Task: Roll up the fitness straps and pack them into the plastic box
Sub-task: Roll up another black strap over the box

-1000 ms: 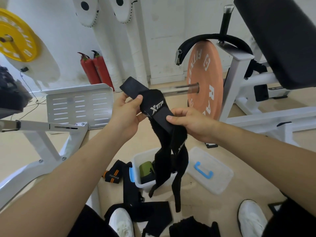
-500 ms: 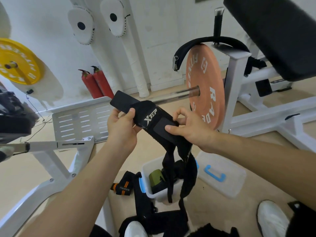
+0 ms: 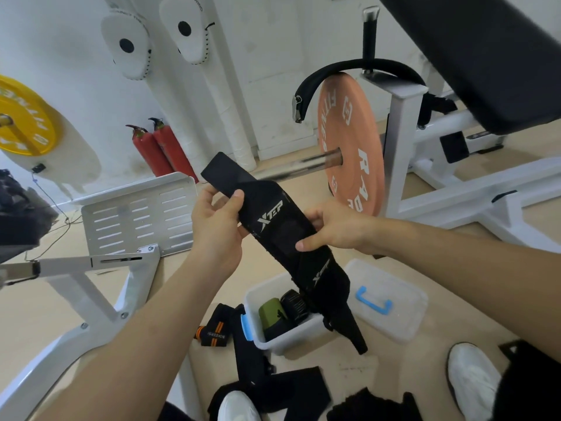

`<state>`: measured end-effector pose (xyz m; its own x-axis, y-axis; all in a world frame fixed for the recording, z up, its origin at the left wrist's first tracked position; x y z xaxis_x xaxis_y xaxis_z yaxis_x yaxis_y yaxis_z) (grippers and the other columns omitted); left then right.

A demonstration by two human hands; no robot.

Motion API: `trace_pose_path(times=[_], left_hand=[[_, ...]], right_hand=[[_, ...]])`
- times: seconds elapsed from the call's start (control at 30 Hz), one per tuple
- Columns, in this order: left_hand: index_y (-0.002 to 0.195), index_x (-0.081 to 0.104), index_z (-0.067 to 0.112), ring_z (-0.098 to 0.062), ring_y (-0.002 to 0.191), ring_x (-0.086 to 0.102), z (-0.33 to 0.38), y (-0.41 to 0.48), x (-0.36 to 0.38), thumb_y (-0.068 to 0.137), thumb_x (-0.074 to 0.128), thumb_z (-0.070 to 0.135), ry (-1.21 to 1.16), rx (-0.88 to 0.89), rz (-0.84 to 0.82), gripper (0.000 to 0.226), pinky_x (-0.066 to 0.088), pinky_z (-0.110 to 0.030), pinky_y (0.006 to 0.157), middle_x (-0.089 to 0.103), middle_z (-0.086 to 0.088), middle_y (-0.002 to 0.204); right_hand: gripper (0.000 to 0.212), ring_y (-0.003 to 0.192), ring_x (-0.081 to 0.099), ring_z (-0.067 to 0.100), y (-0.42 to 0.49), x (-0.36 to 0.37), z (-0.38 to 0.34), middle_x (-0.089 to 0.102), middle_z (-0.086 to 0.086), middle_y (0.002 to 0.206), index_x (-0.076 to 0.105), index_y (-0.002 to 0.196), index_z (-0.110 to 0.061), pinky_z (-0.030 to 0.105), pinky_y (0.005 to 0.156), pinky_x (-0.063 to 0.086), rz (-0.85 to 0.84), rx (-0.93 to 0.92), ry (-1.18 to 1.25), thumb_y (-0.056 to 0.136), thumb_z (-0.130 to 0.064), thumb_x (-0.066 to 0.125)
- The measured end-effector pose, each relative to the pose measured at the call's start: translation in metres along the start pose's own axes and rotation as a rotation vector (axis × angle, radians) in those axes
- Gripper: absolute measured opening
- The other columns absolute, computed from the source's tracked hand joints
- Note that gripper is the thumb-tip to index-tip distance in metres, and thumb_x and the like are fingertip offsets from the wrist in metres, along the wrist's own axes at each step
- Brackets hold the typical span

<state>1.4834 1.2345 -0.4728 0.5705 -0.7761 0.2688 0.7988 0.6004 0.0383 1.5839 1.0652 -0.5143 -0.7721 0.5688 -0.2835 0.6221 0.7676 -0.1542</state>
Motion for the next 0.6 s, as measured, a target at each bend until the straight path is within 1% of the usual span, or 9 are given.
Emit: trace_pose_path(times=[0.07, 0.13, 0.17, 0.27, 0.3, 0.37, 0.43, 0.5, 0.6], left_hand=[[0.130, 0.054, 0.011, -0.022, 0.091, 0.073, 0.000, -0.002, 0.004, 0.102, 0.056, 0.005, 0.037, 0.001, -0.055, 0.029, 0.060, -0.032, 0.064, 0.074, -0.010, 0.110], [0.128, 0.056, 0.012, -0.021, 0.087, 0.074, -0.002, -0.004, 0.008, 0.102, 0.057, 0.006, 0.072, -0.005, -0.099, 0.027, 0.059, -0.030, 0.062, 0.075, -0.008, 0.105], [0.127, 0.056, 0.012, -0.020, 0.087, 0.075, -0.003, -0.005, 0.009, 0.101, 0.058, 0.006, 0.089, -0.007, -0.113, 0.027, 0.058, -0.029, 0.062, 0.075, -0.007, 0.102], [0.130, 0.055, 0.011, -0.022, 0.088, 0.074, -0.007, -0.008, 0.014, 0.100, 0.060, 0.006, 0.133, -0.006, -0.157, 0.031, 0.058, -0.029, 0.064, 0.075, -0.011, 0.101], [0.130, 0.055, 0.012, -0.024, 0.089, 0.075, -0.007, -0.009, 0.015, 0.099, 0.061, 0.006, 0.150, 0.003, -0.168, 0.032, 0.059, -0.031, 0.065, 0.074, -0.012, 0.100], [0.129, 0.056, 0.017, -0.025, 0.093, 0.075, -0.007, -0.011, 0.016, 0.097, 0.066, 0.009, 0.228, 0.060, -0.159, 0.035, 0.061, -0.035, 0.069, 0.074, -0.014, 0.104], [0.129, 0.054, 0.027, -0.017, 0.101, 0.072, -0.006, -0.011, 0.014, 0.091, 0.075, 0.014, 0.378, 0.203, -0.099, 0.045, 0.061, -0.033, 0.077, 0.069, -0.005, 0.118], [0.134, 0.048, 0.038, -0.007, 0.121, 0.058, -0.003, -0.011, 0.010, 0.082, 0.084, 0.026, 0.562, 0.407, -0.040, 0.064, 0.055, -0.029, 0.093, 0.052, 0.009, 0.136], [0.137, 0.052, 0.040, -0.014, 0.140, 0.033, 0.002, -0.008, 0.006, 0.076, 0.079, 0.043, 0.922, 0.695, -0.038, 0.067, 0.038, -0.043, 0.113, 0.035, 0.014, 0.147]], right_hand=[[0.030, 0.102, 0.073, 0.011, -0.003, -0.004, -0.005, 0.077, 0.004, 0.108, 0.070, 0.115, -0.007, 0.019, 0.087, 0.055, 0.020, -0.042, 0.094, 0.085, -0.004, 0.076], [0.026, 0.090, 0.071, -0.002, -0.006, -0.006, -0.015, 0.076, -0.001, 0.103, 0.071, 0.114, -0.008, 0.007, 0.075, 0.049, 0.093, -0.103, 0.210, 0.088, -0.009, 0.074], [0.024, 0.087, 0.070, -0.003, -0.006, -0.007, -0.020, 0.076, 0.000, 0.102, 0.070, 0.113, -0.009, 0.007, 0.072, 0.048, 0.133, -0.134, 0.253, 0.089, -0.011, 0.073], [0.023, 0.099, 0.071, 0.016, -0.006, -0.010, -0.023, 0.075, 0.011, 0.107, 0.071, 0.111, -0.009, 0.028, 0.087, 0.055, 0.221, -0.213, 0.277, 0.089, -0.013, 0.074], [0.021, 0.097, 0.072, 0.019, -0.007, -0.010, -0.022, 0.076, 0.012, 0.104, 0.071, 0.110, -0.007, 0.032, 0.088, 0.056, 0.239, -0.227, 0.281, 0.089, -0.010, 0.073], [0.018, 0.090, 0.071, 0.015, -0.008, -0.011, -0.020, 0.074, 0.008, 0.093, 0.071, 0.106, -0.006, 0.027, 0.084, 0.058, 0.271, -0.244, 0.279, 0.089, -0.003, 0.072], [0.015, 0.083, 0.070, 0.007, -0.009, -0.013, -0.018, 0.072, 0.001, 0.087, 0.071, 0.101, -0.009, 0.020, 0.079, 0.058, 0.288, -0.253, 0.262, 0.088, -0.001, 0.071], [0.014, 0.077, 0.068, -0.001, -0.010, -0.014, -0.018, 0.070, -0.002, 0.084, 0.071, 0.100, -0.009, 0.014, 0.075, 0.055, 0.296, -0.254, 0.247, 0.088, 0.000, 0.071], [0.015, 0.078, 0.069, 0.002, -0.011, -0.014, -0.017, 0.070, 0.002, 0.087, 0.071, 0.103, -0.006, 0.014, 0.076, 0.056, 0.292, -0.258, 0.243, 0.089, 0.000, 0.071]])
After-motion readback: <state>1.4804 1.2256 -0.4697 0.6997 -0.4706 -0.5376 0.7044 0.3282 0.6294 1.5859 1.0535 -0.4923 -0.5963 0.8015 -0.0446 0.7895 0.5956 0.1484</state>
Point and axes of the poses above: each hand's wrist, its own y-axis towards the middle knuckle, its own x-axis out of the palm, z = x × y, the point moved 2 cm from there along y, towards the middle knuckle
